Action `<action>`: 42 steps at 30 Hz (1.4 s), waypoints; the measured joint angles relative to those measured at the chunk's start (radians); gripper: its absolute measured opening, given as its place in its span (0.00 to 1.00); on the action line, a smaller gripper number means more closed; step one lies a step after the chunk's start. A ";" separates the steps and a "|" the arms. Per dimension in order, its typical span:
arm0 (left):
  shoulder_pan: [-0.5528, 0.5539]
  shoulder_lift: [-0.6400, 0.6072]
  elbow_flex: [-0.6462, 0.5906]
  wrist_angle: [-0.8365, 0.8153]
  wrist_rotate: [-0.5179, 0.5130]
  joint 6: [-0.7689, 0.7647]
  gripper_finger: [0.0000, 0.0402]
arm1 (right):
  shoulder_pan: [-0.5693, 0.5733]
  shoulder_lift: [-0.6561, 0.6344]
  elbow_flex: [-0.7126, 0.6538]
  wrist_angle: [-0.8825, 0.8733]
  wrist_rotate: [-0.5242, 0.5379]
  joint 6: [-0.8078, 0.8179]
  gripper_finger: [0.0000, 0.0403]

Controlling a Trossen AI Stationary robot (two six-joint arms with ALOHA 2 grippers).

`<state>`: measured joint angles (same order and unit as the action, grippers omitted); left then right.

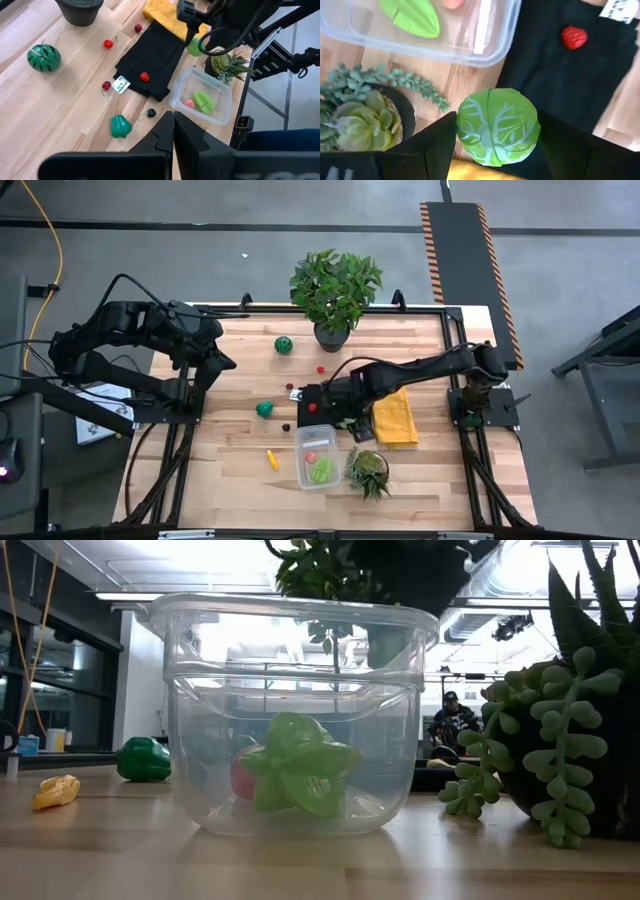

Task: Pick and placing Produce into tupperware
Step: Put the cabbage into the bin

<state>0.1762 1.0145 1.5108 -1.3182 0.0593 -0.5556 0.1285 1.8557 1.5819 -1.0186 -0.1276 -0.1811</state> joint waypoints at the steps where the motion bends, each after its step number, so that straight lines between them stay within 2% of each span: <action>1: 0.000 0.000 0.000 0.000 0.000 0.000 0.00 | -0.002 0.000 0.014 -0.009 0.000 0.007 0.62; 12: 0.000 0.000 0.000 0.000 0.000 0.001 0.00 | -0.004 0.001 0.149 0.003 -0.007 0.078 0.62; 15: 0.000 0.000 0.000 0.000 0.000 0.001 0.00 | -0.004 0.000 0.171 0.035 -0.040 0.129 0.62; 21: 0.000 0.000 0.000 0.000 0.000 0.001 0.00 | 0.004 0.000 0.178 0.130 -0.108 0.253 0.62; 28: 0.000 0.000 0.000 0.000 0.000 0.007 0.00 | 0.058 0.004 0.172 0.184 -0.127 0.271 0.62; 36: 0.000 0.000 0.000 0.000 0.000 0.010 0.00 | 0.119 0.015 0.171 0.282 -0.125 0.294 0.62; 42: 0.000 0.000 0.000 0.000 0.000 0.011 0.00 | 0.155 0.065 0.171 0.301 -0.026 0.312 0.62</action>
<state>0.1763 1.0149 1.5108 -1.3182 0.0592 -0.5446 0.2838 1.9210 1.7527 -0.7173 -0.1533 0.1314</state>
